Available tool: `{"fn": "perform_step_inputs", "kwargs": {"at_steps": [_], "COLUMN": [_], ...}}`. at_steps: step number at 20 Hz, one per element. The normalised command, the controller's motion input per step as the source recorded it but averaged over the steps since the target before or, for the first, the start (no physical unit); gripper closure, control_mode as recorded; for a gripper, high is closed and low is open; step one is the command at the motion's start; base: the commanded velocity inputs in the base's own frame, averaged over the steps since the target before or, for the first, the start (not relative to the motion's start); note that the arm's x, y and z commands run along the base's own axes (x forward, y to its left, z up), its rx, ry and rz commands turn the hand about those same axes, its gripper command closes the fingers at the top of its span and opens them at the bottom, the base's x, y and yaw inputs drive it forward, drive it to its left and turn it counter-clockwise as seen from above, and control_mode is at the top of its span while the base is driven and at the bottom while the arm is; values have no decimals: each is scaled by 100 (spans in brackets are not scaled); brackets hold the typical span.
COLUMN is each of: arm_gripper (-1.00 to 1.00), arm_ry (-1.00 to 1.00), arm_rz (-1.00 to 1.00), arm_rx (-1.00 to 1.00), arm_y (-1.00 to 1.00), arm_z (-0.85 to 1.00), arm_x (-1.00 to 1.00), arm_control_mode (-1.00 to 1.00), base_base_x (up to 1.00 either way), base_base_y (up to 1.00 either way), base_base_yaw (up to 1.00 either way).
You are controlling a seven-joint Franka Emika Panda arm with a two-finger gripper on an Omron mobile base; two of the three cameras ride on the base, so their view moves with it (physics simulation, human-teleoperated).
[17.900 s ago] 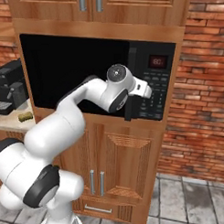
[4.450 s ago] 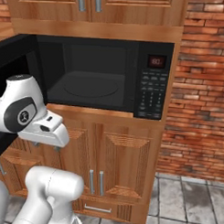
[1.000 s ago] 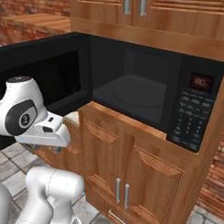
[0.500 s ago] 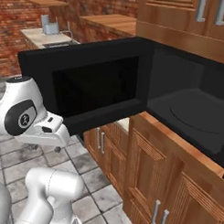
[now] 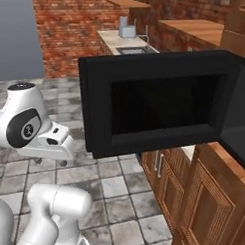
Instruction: Place the sponge inside the microwave to prepare for sanitizing.
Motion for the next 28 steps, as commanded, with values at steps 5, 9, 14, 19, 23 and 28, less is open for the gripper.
{"fn": "perform_step_inputs", "kwargs": {"at_steps": [5,9,14,19,23,28], "arm_gripper": [-100,-100,-100,-100,-100,-100], "arm_ry": [0,0,0,0,0,0], "arm_rz": [0,0,0,0,0,0], "arm_rx": [0,0,0,0,0,0], "arm_y": [0,0,0,0,0,0], "arm_z": [0,0,0,0,0,0], "arm_x": [0,0,0,0,0,0], "arm_control_mode": [100,100,100,100,100,100], "base_base_x": [-50,-38,-1,6,66,99], "base_base_y": [57,64,41,55,74,90], "base_base_yaw": [37,36,46,30,-2,-14]}}
